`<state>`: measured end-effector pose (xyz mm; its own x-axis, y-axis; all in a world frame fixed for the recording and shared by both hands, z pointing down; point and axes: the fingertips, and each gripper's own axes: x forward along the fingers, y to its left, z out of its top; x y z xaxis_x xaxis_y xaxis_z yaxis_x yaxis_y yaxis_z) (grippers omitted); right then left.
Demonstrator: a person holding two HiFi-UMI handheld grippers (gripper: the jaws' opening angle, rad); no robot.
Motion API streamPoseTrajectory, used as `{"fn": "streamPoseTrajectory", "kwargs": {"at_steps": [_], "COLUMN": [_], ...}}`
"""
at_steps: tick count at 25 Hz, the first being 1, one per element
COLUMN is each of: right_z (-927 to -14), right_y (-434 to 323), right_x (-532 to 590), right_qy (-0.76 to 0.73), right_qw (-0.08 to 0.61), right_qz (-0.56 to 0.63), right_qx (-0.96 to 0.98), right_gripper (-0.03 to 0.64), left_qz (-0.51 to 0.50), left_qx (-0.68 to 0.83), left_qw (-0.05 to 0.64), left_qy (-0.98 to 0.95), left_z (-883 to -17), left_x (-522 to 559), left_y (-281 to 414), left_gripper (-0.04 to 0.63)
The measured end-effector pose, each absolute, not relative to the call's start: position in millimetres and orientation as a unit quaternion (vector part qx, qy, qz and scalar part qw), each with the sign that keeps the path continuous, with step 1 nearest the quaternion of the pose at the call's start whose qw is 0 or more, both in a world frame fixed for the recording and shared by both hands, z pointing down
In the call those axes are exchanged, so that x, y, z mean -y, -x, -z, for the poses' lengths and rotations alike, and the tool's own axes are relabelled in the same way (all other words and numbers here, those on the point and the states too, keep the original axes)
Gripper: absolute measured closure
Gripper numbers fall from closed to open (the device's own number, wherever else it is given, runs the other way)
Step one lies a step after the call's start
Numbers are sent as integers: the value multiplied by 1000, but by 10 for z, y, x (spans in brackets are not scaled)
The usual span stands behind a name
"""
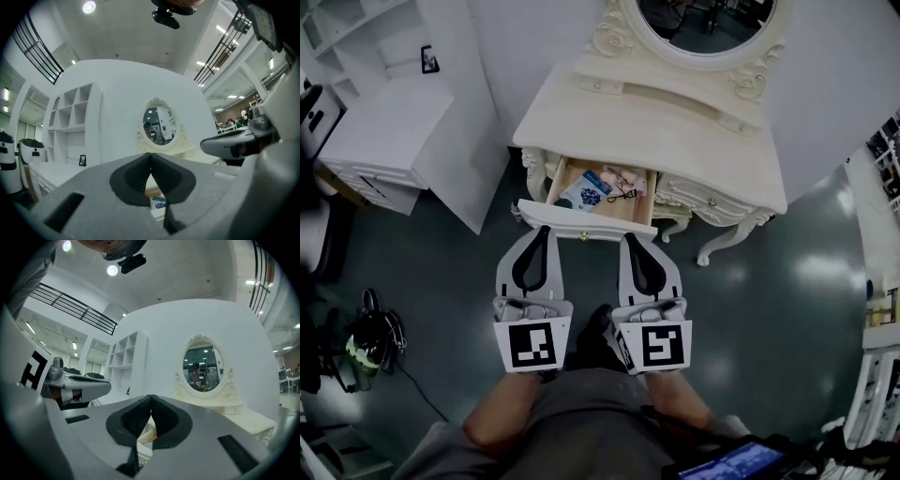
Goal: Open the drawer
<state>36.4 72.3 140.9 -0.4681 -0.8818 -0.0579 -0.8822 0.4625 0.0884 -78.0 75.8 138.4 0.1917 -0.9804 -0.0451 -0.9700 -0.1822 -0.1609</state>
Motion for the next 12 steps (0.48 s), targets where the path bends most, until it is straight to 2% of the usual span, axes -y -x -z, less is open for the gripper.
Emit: {"fn": "streamPoseTrajectory", "kwargs": {"at_steps": [12], "right_z": [-1411], "right_y": [-281], "right_x": [-843], "right_qy": [502], "right_qw": [-7], "right_qz": [-65], "right_qx": [-862], "right_gripper": [604], "left_qz": [28], "left_qx": [-637], "left_qw": [65], "left_qy": [767], "left_z": [-1386], "left_x": [-886], "left_y": [867], "left_gripper": [580]}}
